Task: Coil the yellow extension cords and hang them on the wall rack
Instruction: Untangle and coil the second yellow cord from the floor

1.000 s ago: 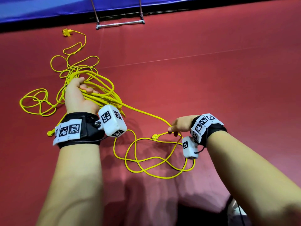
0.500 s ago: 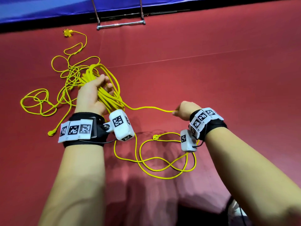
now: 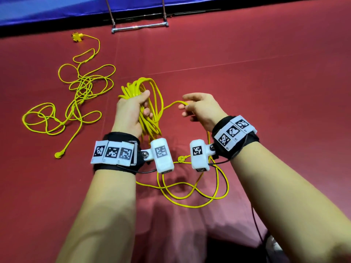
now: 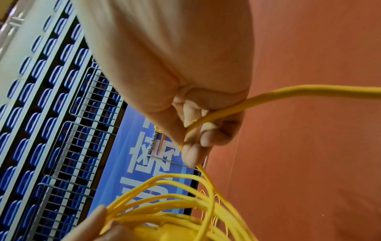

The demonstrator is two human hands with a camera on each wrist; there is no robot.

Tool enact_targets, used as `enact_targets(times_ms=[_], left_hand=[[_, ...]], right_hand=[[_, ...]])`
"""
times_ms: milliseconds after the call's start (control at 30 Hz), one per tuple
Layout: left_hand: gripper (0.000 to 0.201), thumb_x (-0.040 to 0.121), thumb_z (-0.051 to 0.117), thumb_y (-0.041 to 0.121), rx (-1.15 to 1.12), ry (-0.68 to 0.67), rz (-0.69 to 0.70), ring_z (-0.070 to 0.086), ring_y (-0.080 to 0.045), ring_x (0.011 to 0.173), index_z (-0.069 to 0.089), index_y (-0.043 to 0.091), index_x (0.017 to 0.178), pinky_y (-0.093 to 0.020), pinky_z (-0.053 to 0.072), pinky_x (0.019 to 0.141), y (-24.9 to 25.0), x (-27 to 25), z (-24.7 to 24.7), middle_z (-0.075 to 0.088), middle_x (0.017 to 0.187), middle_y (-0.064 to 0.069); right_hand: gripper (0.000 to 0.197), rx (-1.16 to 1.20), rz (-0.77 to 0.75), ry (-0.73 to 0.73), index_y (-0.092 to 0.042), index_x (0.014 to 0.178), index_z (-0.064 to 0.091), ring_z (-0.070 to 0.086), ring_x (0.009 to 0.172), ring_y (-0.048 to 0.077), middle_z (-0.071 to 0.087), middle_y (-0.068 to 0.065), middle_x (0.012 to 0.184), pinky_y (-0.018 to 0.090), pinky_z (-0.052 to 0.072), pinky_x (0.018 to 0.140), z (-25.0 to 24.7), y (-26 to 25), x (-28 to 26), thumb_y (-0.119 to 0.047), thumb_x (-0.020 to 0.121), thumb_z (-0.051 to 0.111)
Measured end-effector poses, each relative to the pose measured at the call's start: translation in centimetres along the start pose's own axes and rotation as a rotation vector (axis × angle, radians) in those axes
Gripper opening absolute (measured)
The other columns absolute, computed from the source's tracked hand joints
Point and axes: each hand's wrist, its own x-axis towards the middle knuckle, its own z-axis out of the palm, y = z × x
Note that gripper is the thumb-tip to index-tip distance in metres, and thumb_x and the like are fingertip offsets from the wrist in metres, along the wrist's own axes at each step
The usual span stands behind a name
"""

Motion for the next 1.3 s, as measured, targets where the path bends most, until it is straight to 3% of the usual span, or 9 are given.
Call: enact_targets(times_ms=[133,267,400,500,700,867,1033,1167,1300], left_hand=[[0.021,0.09,0.068,0.012,0.021,0.018,-0.024,0.038,-0.011,0.037,0.054,0.011,0.074,-0.024,0.04,0.046,-0.8,-0.1,0.5,0.043,0.055,0.0],[0.024,0.089,0.07,0.016,0.064,0.03,-0.02,0.04,-0.012,0.036,0.054,0.009,0.073,-0.026,0.042,0.048,-1.2,-0.3,1.0,0.043,0.06,-0.004],[0.03,0.09,0.071,0.021,0.069,0.0,-0.044,0.041,-0.014,0.037,0.057,0.007,0.067,-0.029,0.041,0.052,-1.3,-0.4,1.1,0.045,0.056,-0.006],[0.029,0.092,0.068,0.022,0.068,-0.04,-0.057,0.042,-0.014,0.038,0.058,0.006,0.069,-0.03,0.042,0.053,-1.6,-0.4,1.2,0.047,0.06,-0.007],[0.026,0.092,0.067,0.024,0.078,-0.097,-0.1,0.044,-0.014,0.041,0.061,0.007,0.074,-0.028,0.044,0.051,-2.1,-0.4,1.5,0.058,0.065,-0.005],[0.026,0.093,0.066,0.024,0.085,-0.165,-0.144,0.049,-0.021,0.043,0.061,0.004,0.077,-0.032,0.049,0.052,-2.4,-1.0,1.9,0.053,0.054,-0.011],[0.019,0.093,0.065,0.018,0.074,-0.217,-0.224,0.051,-0.023,0.041,0.06,0.002,0.084,-0.041,0.055,0.049,-2.5,-1.2,1.8,0.044,0.048,-0.01],[0.023,0.095,0.06,0.016,0.043,-0.178,-0.213,0.052,-0.025,0.039,0.058,0.002,0.076,-0.04,0.053,0.048,-2.7,-1.0,1.5,0.04,0.048,-0.01],[0.022,0.094,0.061,0.014,-0.034,-0.052,-0.165,0.046,-0.02,0.042,0.06,0.006,0.073,-0.032,0.048,0.053,-2.3,-0.2,0.7,0.048,0.053,-0.007]], right_hand=[[0.015,0.157,0.063,-0.051,-0.01,0.102,0.052,0.06,0.052,0.014,0.073,0.01,0.096,0.018,0.033,0.041,0.5,0.1,-0.2,-0.003,0.092,0.06],[0.011,0.278,0.117,-0.039,-0.007,0.083,0.058,0.046,0.05,0.01,0.069,0.012,0.083,0.017,0.031,0.038,1.4,0.4,-0.1,-0.005,0.094,0.059],[0.026,0.462,0.188,-0.183,-0.002,0.109,0.057,0.058,0.065,0.014,0.067,0.011,0.094,0.021,0.043,0.053,1.4,-0.7,-0.5,0.013,0.09,0.048],[0.025,0.441,0.18,-0.294,-0.01,0.112,0.056,0.066,0.075,0.016,0.071,0.001,0.106,0.025,0.046,0.056,1.1,-0.9,-0.8,0.006,0.097,0.045],[0.008,0.312,0.118,-0.202,-0.012,0.104,0.058,0.058,0.054,0.011,0.066,0.005,0.075,0.021,0.039,0.047,1.6,-0.6,-1.3,-0.008,0.098,0.054],[0.044,0.098,0.089,-0.396,-0.022,0.119,0.06,0.05,0.058,0.013,0.059,0.005,0.075,0.024,0.037,0.053,2.0,-0.9,-1.7,0.008,0.092,0.044],[0.06,0.02,0.043,-0.44,-0.027,0.146,0.04,0.046,0.055,0.015,0.058,0.004,0.072,0.027,0.041,0.053,2.3,0.0,-2.0,0.009,0.098,0.04],[0.05,0.03,-0.011,-0.447,-0.018,0.145,0.043,0.053,0.054,0.017,0.062,0.003,0.074,0.028,0.047,0.054,2.3,-0.3,-2.2,-0.001,0.098,0.051],[0.031,-0.093,-0.013,-0.532,-0.01,0.119,0.053,0.059,0.064,0.025,0.058,0.007,0.07,0.038,0.05,0.071,1.1,-0.4,-1.8,0.005,0.092,0.056]])
